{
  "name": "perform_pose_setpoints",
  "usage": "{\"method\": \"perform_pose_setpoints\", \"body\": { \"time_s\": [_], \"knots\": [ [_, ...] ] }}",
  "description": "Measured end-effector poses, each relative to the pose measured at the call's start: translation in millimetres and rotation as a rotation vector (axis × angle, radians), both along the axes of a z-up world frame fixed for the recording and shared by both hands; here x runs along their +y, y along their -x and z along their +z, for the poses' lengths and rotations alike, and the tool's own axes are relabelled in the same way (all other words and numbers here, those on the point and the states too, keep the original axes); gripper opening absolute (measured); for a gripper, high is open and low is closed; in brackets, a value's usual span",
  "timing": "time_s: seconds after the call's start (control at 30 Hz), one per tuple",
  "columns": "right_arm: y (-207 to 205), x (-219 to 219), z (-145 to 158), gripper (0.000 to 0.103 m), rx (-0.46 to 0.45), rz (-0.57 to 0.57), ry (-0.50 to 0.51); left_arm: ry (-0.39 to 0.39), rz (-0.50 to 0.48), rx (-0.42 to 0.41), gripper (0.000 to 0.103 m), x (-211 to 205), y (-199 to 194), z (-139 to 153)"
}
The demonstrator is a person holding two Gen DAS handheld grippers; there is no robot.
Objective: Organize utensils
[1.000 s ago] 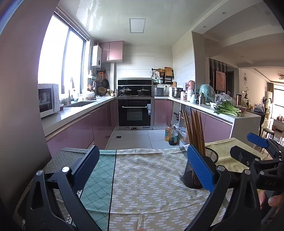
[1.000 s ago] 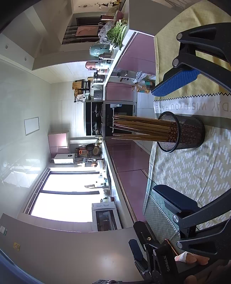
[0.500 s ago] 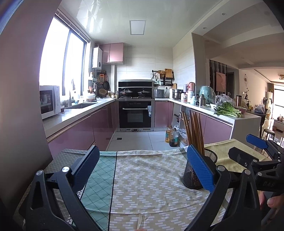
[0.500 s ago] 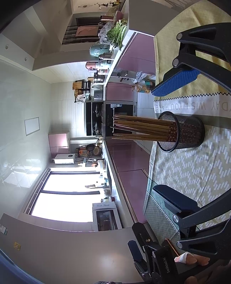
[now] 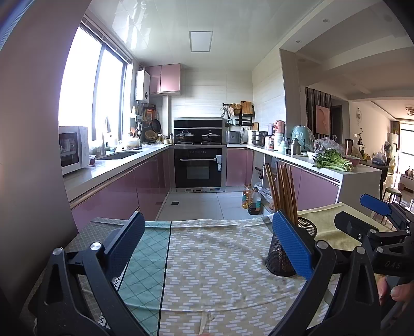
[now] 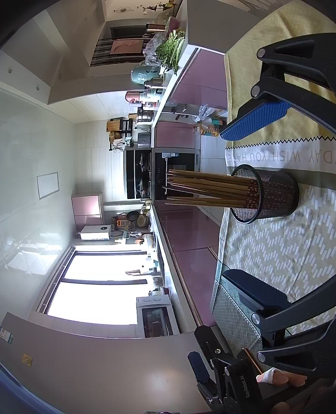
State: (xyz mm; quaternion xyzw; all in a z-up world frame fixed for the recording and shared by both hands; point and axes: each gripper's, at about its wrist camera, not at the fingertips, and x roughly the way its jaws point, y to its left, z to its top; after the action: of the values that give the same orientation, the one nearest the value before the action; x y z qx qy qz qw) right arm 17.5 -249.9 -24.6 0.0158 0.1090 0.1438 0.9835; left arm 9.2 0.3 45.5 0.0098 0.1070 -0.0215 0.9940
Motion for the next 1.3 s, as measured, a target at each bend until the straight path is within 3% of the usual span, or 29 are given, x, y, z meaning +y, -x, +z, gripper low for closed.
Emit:
{"method": "perform_pose_setpoints", "body": {
  "time_s": [1.3],
  "knots": [
    [0.9, -0.3, 3.2, 0.096, -0.009, 0.004, -0.001, 0.002, 0.007, -0.002, 0.097, 1.0, -0.8, -1.0]
  ]
}}
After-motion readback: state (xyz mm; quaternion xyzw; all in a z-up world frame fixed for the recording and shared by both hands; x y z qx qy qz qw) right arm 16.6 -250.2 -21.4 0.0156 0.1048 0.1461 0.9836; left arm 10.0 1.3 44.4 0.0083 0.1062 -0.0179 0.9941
